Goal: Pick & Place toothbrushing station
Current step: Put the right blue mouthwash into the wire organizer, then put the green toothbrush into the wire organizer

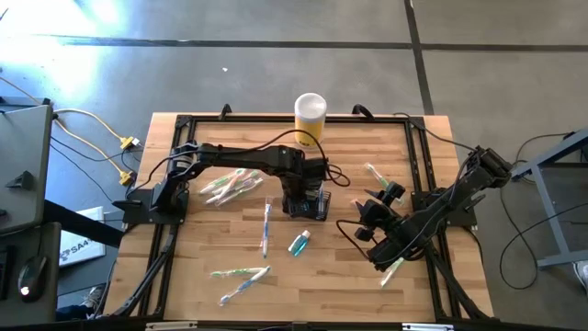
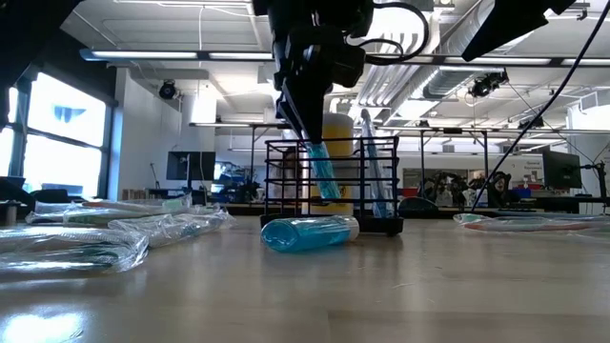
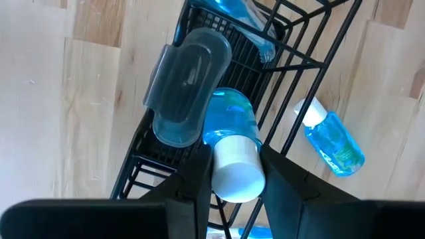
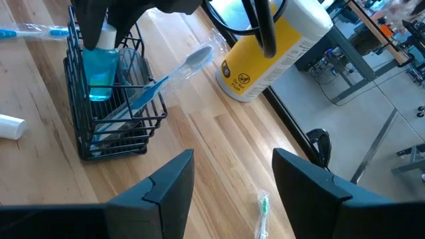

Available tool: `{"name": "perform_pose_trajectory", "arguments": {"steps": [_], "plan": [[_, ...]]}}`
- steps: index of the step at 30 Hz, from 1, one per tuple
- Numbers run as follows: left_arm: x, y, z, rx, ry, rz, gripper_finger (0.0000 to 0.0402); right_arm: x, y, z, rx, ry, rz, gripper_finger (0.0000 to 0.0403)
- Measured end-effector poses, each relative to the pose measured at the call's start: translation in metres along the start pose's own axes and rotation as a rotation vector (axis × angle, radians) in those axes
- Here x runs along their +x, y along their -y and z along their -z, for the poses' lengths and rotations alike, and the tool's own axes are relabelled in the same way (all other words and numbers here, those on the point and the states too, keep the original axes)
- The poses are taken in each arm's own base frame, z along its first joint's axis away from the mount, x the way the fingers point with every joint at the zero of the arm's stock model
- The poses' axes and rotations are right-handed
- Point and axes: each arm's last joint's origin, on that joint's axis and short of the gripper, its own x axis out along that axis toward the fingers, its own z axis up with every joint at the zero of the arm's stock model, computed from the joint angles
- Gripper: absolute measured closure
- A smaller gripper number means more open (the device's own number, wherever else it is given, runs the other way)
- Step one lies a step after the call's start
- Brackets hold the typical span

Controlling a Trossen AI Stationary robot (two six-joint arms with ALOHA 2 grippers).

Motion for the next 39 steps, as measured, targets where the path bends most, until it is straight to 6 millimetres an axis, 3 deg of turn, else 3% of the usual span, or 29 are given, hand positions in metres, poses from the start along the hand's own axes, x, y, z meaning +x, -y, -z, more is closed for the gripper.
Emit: {"name": "perform_pose_trajectory", "arguments": {"steps": [26, 39], "plan": [[-0.001, 0.001, 0.0, -0.025, 0.002, 0.006, 0.0279, 0.0, 0.0, 0.0, 0.001, 0.0, 0.0, 0.0207], [-0.047, 0.009, -0.013, -0.013, 0.077, 0.018, 0.0279, 0.0, 0.0, 0.0, -0.017, -0.01, -0.005, 0.0207]]}}
